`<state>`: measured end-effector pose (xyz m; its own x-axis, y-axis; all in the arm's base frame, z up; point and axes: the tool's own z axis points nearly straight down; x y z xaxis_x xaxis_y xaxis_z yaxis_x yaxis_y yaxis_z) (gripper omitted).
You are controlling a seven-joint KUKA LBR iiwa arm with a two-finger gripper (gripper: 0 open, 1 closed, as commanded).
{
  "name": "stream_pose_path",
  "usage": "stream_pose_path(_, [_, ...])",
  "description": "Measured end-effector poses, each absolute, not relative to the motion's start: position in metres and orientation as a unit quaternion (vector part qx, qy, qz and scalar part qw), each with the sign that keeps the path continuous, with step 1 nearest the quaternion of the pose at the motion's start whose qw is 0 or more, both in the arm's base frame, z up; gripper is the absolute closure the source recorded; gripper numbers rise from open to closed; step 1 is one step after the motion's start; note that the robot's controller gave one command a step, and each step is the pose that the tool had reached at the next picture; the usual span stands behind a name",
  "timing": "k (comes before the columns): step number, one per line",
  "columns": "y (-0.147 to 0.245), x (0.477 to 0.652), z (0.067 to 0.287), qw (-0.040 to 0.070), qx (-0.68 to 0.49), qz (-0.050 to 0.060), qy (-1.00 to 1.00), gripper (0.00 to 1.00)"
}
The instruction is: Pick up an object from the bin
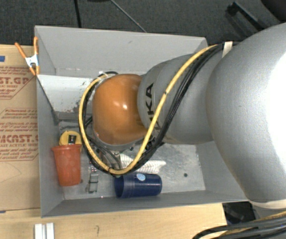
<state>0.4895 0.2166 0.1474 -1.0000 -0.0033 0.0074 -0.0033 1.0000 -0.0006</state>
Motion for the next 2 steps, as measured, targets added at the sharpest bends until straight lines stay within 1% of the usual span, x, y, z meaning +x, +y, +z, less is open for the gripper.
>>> stream_pose_path(1, [0.216, 0.492, 0.152, 0.0, 0.0, -0.001, -1.0, 0.0])
stream_pose_path(2, [0.205, 0.496, 0.13, -0.003, 0.097, -0.001, -0.995, 0.0])
